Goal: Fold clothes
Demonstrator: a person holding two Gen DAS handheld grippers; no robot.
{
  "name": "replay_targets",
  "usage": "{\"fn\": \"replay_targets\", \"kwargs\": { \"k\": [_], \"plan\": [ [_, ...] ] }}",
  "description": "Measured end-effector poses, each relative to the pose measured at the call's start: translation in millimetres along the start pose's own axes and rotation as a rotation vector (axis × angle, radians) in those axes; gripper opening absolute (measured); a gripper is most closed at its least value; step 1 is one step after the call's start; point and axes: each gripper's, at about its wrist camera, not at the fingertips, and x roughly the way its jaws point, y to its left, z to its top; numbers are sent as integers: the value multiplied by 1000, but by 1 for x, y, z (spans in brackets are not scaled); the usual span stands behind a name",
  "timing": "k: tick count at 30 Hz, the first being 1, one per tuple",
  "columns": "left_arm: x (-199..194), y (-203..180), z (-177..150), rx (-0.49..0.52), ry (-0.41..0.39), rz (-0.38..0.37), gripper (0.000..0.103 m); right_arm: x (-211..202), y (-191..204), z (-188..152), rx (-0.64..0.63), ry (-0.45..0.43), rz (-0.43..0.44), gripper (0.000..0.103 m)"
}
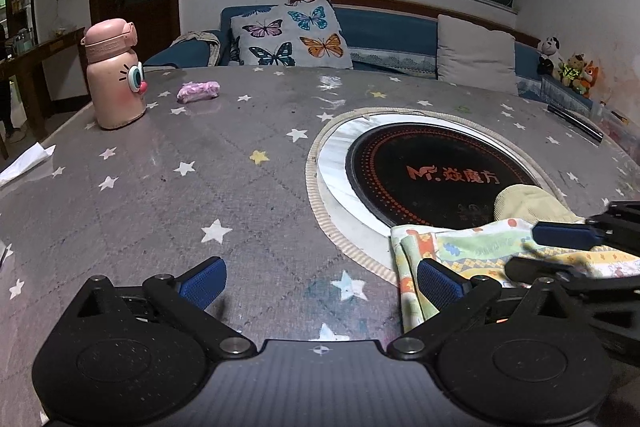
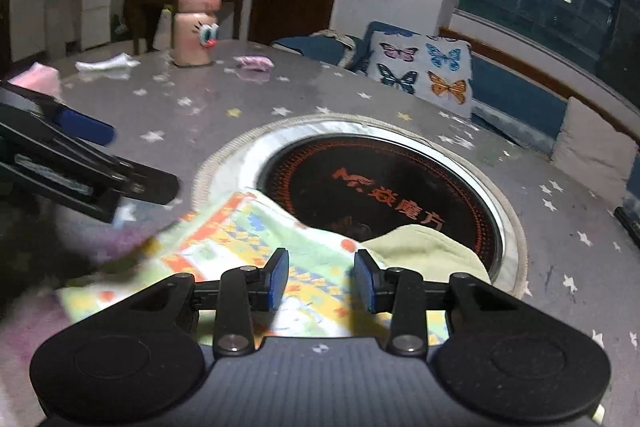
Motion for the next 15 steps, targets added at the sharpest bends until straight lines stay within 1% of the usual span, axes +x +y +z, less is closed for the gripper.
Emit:
{"fn": "replay_targets", "kwargs": {
  "k": [5, 9, 12, 15],
  "plan": [
    [0, 0, 0, -32, 20, -33, 103, -37, 21, -3, -80, -23, 106, 37],
    [0, 0, 0, -53, 38, -58, 102, -57, 43, -10, -148, -26, 200, 38],
    [0, 0, 0, -78, 56, -86, 96, -60, 59, -14, -195, -15, 238, 38],
    [1, 1, -2, -117, 83, -128, 92, -54, 74, -20, -239, 4, 246, 38]
  ]
}}
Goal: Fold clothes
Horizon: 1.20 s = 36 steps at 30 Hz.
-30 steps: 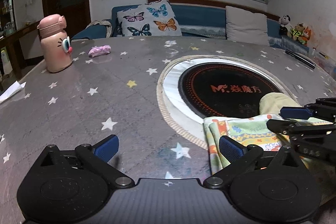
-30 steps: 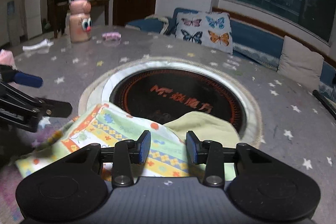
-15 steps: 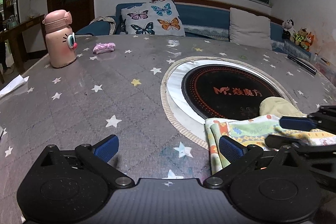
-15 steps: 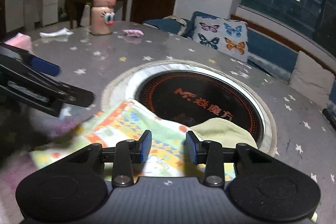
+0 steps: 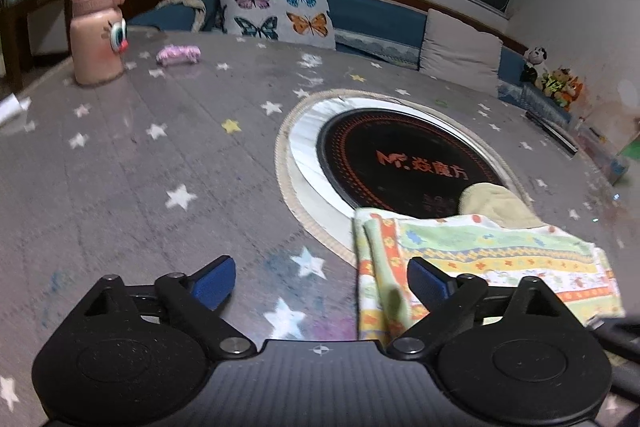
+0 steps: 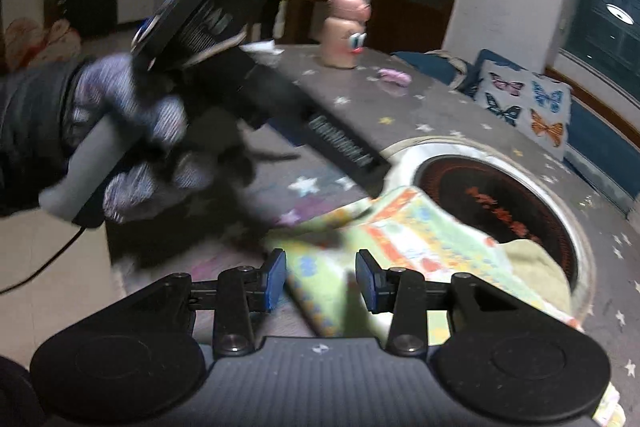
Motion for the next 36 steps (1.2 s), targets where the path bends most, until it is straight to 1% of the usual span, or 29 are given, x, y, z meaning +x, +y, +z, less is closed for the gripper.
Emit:
{"fn": "replay_targets", "kwargs": {
  "k": [2, 5, 6, 7, 8, 9, 10, 13, 17, 20, 23, 24, 25, 26, 28, 31, 35, 36],
  "plan": [
    [0, 1, -1, -26, 19, -34, 90, 8, 8, -1, -31, 10, -11, 38],
    [1, 1, -3, -50, 38, -66, 90, 15, 14, -2, -64, 13, -37, 37],
    [1, 1, -4, -61, 44, -78, 89, 16, 14, -1, -66, 11, -44, 32],
    [1, 1, -3, -71, 50, -92, 88, 15, 13, -1, -54, 10, -43, 27],
    [1, 1, -3, -82, 55, -106, 88, 14, 10, 0, -36, 8, -38, 25],
    [1, 0, -3, -92, 61, -118, 87, 13, 7, 0, -18, 6, -34, 19],
    [2, 0, -2, -102, 65, -126, 86, 12, 5, 1, 0, 5, -30, 16],
    [2, -1, -1, -136, 78, -149, 84, 6, -6, 2, 70, -15, -6, 11],
    [4, 2, 1, -210, 108, -197, 80, -11, -25, 6, 164, -59, 18, 10],
    [6, 4, 2, -272, 135, -248, 75, -25, -36, 5, 209, -87, 26, 9],
    [13, -1, 0, -308, 170, -313, 64, -34, -42, 2, 235, -106, 32, 9],
    [16, -2, -1, -319, 179, -325, 57, -37, -42, 1, 240, -111, 36, 9],
    [18, -3, -2, -330, 188, -337, 49, -38, -41, 0, 244, -116, 39, 8],
    [21, -5, -3, -341, 196, -348, 44, -40, -41, -1, 248, -118, 43, 8],
    [27, -6, -5, -368, 218, -364, 23, -40, -40, -4, 256, -119, 55, 8],
    [30, -7, -8, -366, 218, -361, 16, -41, -39, -8, 267, -117, 64, 9],
    [29, -7, -8, -359, 213, -359, 14, -54, -48, -22, 336, -127, 83, 12],
    [29, -7, -8, -356, 212, -357, 14, -57, -52, -26, 353, -133, 80, 15]
  ]
}}
